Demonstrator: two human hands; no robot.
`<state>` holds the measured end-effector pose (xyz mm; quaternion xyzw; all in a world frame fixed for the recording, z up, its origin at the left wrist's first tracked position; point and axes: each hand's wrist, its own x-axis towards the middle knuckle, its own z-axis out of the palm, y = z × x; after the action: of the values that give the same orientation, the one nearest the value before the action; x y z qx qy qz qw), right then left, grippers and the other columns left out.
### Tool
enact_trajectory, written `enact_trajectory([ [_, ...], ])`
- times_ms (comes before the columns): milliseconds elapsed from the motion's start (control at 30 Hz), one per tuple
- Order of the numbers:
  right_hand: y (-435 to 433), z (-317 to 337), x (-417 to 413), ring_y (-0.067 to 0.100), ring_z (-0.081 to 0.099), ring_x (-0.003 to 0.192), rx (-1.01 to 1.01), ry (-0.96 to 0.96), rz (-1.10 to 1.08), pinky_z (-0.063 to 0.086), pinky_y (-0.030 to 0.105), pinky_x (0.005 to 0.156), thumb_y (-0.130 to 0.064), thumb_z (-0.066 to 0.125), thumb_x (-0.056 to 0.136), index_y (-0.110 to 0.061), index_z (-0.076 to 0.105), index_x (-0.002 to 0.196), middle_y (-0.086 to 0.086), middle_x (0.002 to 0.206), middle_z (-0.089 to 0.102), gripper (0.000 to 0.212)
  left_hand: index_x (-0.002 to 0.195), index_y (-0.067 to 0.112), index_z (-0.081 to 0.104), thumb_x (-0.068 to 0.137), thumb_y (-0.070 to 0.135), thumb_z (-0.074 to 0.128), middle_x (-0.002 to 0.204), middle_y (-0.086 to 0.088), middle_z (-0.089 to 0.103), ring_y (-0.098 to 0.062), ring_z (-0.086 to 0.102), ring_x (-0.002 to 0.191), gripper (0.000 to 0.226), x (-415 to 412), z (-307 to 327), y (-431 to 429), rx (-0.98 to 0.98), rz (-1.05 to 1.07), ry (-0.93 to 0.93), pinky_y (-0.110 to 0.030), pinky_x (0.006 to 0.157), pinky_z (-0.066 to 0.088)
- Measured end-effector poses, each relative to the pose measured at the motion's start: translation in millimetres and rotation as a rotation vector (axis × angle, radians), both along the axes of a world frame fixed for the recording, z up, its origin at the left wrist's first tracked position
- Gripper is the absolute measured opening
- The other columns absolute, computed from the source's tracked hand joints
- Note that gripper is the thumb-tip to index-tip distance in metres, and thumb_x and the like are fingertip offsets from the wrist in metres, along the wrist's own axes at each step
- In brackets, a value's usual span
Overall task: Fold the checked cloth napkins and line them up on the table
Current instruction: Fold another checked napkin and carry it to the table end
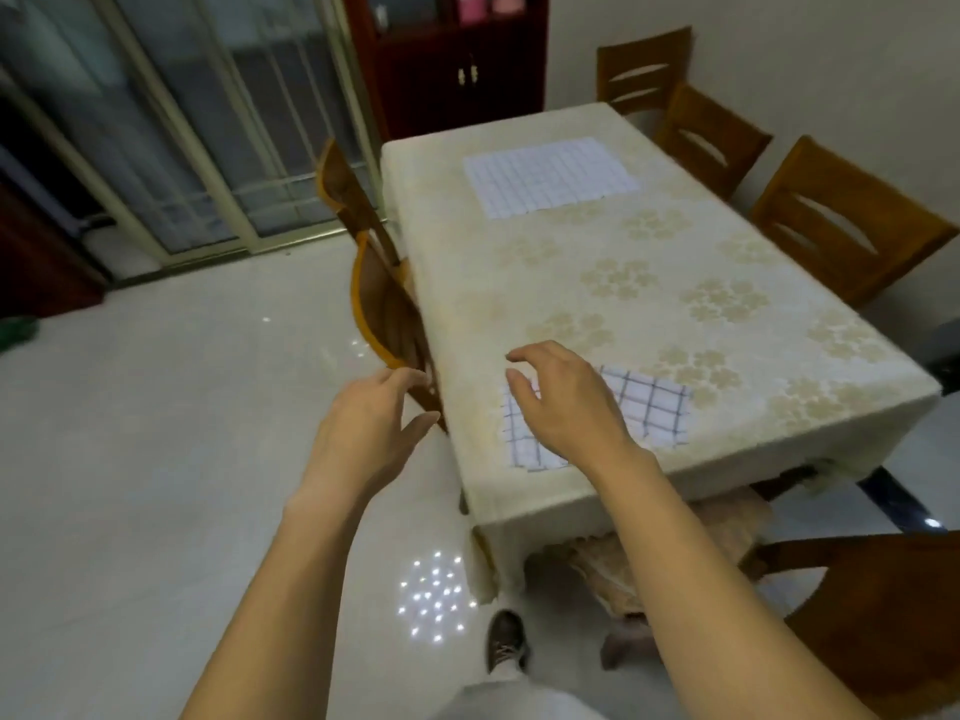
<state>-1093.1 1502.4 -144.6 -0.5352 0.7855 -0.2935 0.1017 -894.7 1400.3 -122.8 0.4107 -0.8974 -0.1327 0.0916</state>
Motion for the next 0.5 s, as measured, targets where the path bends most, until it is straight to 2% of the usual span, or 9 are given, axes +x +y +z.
enact_trajectory([
  [133, 11, 0, 49, 0.022, 0.061, 0.105, -0.010, -0.081, -0.013, 0.051, 0.038, 0.087, -0.033, 0.047, 0.105, -0.019, 0.067, 0.122, 0.001, 0.119, 0.067, 0.031, 0.135, 0.029, 0.057, 0.096, 0.049, 0.063, 0.134, 0.002, 0.063, -0.022, 0.059, 0.120, 0.045, 43, 5, 17, -0.001, 0.046, -0.153, -0.040, 0.106, 0.045],
  [233, 9, 2, 77, 0.020, 0.062, 0.100, 0.028, -0.061, 0.035, 0.053, 0.040, 0.086, -0.031, 0.047, 0.104, -0.019, 0.069, 0.118, 0.000, 0.112, 0.068, 0.028, 0.137, 0.031, 0.055, 0.096, 0.052, 0.061, 0.137, 0.004, 0.060, -0.022, 0.056, 0.124, 0.046, 67, 2, 15, 0.006, 0.091, -0.160, -0.043, 0.113, 0.040],
  [367, -6, 7, 103, 0.015, 0.063, 0.097, 0.047, -0.016, 0.022, 0.051, 0.029, 0.080, -0.028, 0.048, 0.104, -0.019, 0.070, 0.118, -0.002, 0.109, 0.069, 0.027, 0.133, 0.034, 0.058, 0.097, 0.049, 0.061, 0.130, 0.004, 0.064, -0.020, 0.059, 0.117, 0.040, 94, -3, 2, 0.061, 0.063, -0.099, -0.038, 0.104, 0.047],
  [500, -42, 13, 146, 0.014, 0.062, 0.093, 0.019, -0.004, -0.015, 0.052, 0.028, 0.078, -0.030, 0.049, 0.103, -0.020, 0.070, 0.112, -0.002, 0.105, 0.068, 0.025, 0.132, 0.033, 0.059, 0.096, 0.049, 0.062, 0.128, 0.006, 0.065, -0.021, 0.060, 0.117, 0.040, 139, 0, -42, 0.082, 0.047, -0.024, -0.039, 0.099, 0.051],
])
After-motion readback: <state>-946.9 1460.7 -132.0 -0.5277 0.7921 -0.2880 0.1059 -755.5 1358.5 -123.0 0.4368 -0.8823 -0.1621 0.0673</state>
